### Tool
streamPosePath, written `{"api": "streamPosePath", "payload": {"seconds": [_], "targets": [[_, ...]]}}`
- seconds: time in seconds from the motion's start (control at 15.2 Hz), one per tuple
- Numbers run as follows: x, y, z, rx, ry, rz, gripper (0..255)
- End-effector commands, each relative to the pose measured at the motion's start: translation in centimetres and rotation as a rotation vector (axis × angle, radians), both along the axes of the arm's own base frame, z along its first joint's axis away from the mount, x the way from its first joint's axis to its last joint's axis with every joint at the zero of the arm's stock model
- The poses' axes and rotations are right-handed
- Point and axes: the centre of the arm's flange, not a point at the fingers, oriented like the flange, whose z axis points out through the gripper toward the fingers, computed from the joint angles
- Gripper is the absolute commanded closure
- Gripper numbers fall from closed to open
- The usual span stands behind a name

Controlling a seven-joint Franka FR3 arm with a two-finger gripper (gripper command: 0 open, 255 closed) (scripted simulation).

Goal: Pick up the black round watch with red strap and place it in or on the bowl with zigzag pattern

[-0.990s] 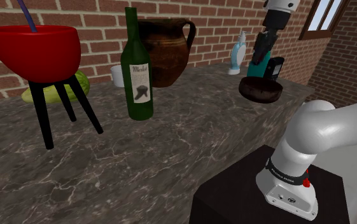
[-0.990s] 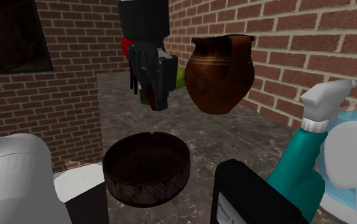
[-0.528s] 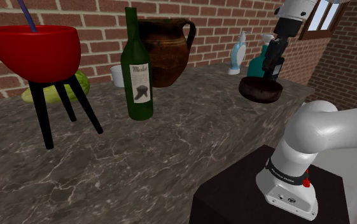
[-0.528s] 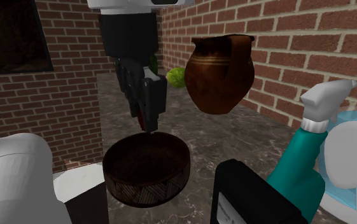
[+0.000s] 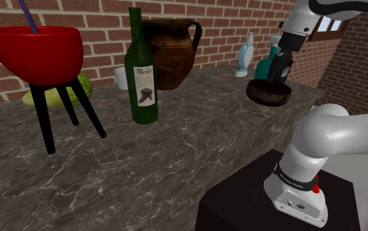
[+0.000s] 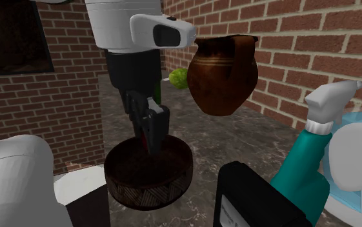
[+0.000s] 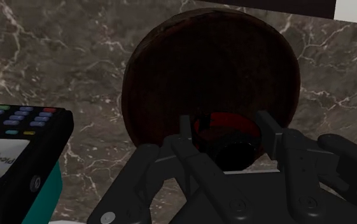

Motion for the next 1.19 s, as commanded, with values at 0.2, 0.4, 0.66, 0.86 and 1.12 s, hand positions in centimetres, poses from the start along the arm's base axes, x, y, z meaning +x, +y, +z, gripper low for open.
{"api": "streamPosePath", "payload": {"seconds": [0.2,0.4,0.66,0.86,1.12], "targets": [[0.0,-0.1,-0.9,0.0,0.0,0.0,255],[0.0,-0.1,-0.9,0.0,0.0,0.0,255],[0.0,-0.1,-0.9,0.0,0.0,0.0,0],[0.0,-0.1,-0.9,0.0,0.0,0.0,0],[-0.6,-0.5,4.1,0.0,0.0,0.0,0]]}}
